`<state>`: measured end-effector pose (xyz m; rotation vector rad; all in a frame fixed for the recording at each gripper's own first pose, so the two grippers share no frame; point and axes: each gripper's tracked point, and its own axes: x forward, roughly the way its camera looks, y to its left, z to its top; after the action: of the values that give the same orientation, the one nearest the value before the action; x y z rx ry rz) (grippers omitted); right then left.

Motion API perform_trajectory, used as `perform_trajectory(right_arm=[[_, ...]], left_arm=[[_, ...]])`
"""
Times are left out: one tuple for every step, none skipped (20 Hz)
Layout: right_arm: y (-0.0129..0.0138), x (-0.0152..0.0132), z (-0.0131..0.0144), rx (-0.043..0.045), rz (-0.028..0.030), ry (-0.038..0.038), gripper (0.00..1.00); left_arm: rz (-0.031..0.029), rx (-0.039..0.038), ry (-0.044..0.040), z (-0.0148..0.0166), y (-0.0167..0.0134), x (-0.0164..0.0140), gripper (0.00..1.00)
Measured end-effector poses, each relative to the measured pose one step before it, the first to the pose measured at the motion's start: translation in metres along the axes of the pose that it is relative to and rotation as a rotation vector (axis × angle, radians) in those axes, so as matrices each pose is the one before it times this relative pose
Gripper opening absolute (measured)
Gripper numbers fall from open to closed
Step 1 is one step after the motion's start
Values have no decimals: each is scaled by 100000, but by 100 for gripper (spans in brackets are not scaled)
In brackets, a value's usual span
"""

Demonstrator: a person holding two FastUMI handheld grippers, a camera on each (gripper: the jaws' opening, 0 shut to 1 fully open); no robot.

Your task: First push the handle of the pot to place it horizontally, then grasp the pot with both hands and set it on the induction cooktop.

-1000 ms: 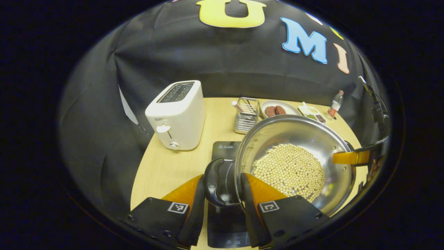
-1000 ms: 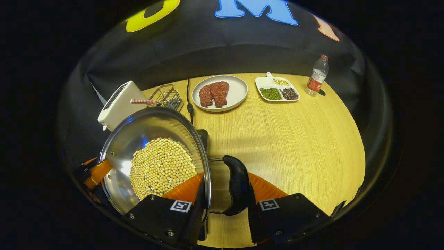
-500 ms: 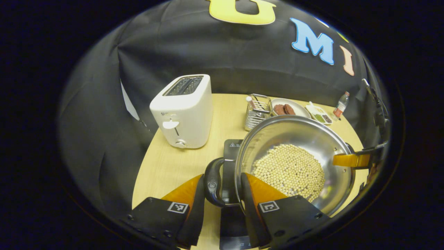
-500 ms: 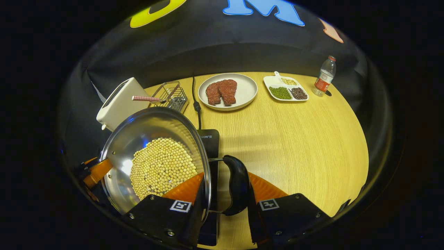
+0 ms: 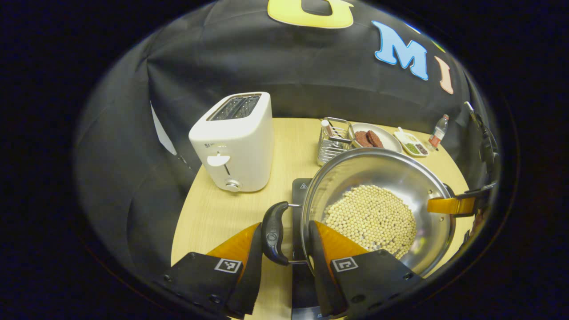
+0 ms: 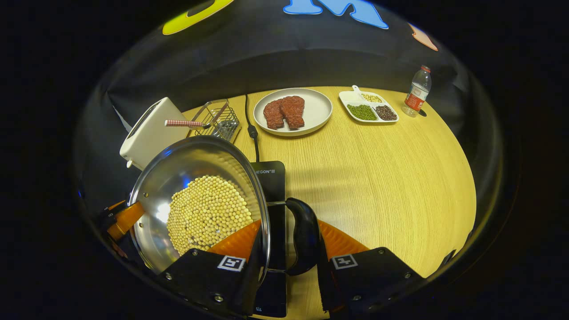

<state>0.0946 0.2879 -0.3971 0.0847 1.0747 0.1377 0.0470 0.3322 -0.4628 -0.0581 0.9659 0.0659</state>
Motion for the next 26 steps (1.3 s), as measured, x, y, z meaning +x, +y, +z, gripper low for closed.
perform_trajectory(right_arm=[[82,-20,-92,272,32,218,56],[125,57,-166,-8,73,-22,56],[27,-7,-78,335,253,-344,56],[62,112,-113,419,117,-365,56],[-59,63,-160,869,288,30,56],[18,7,-91,860,346,-17,56],[-4,-42,79,276,100,-594,56],[-49,59,22,-535,13,-239,56],[-31,50,89,85,250,-343,56],[64,71,-34,517,331,-332,56],[-5,-28,76,-53,54,-163,56],[-58,34,4,-450,69,-398,51],[-40,39,17,-348,-62,-1,56],[11,-34,40,-354,67,-186,56],[-8,-12,94,-555,78,-65,58],[-29,82,-4,-1613,-192,-207,59],[-47,-44,149,-2069,-480,-671,62],[-98,-184,132,-1865,-672,-370,64],[-30,-191,232,-962,-104,-1236,64],[31,-220,258,-398,22,-1419,68],[-91,-261,434,-250,80,-1788,74],[-51,-530,490,-170,407,-2287,77],[-122,-651,660,-185,314,-2633,81],[-78,-680,725,76,894,-3310,82],[-28,-829,943,207,1070,-3981,83],[-213,-864,953,-82,904,-4155,83]], left_arm=[[47,-18,115,-142,275,-190,56],[34,-175,-333,4,87,-7,56],[-32,-181,-352,60,56,25,56],[-282,321,-257,-63,100,-236,59],[-24,709,-778,122,39,-112,63],[166,359,-156,35,-86,-9,60],[-79,-15,-214,-4,-75,-15,59],[-42,-496,-382,-15,16,-16,63],[-107,-183,-654,22,50,8,58],[136,-125,-206,-56,78,-116,58],[223,19,32,2,51,-100,58],[375,-179,239,-88,-96,137,60],[338,55,-14,67,23,-143,64],[239,-127,-19,51,-19,-79,64],[217,-124,-111,-152,-45,11,61],[-96,-433,-268,6,21,-32,66],[-284,-635,-271,73,-31,-404,66],[-194,-607,-805,237,28,-147,68],[-199,-733,-521,113,19,-232,66],[-34,-525,-555,126,-62,-224,68],[306,-91,-640,94,37,-261,85],[641,27,-1453,233,158,-418,91],[634,-340,-2102,456,143,-671,94],[1370,-741,-2777,770,337,-1006,96],[1040,-1094,-3240,822,219,-735,95],[985,-1232,-3527,1225,79,-893,96]])
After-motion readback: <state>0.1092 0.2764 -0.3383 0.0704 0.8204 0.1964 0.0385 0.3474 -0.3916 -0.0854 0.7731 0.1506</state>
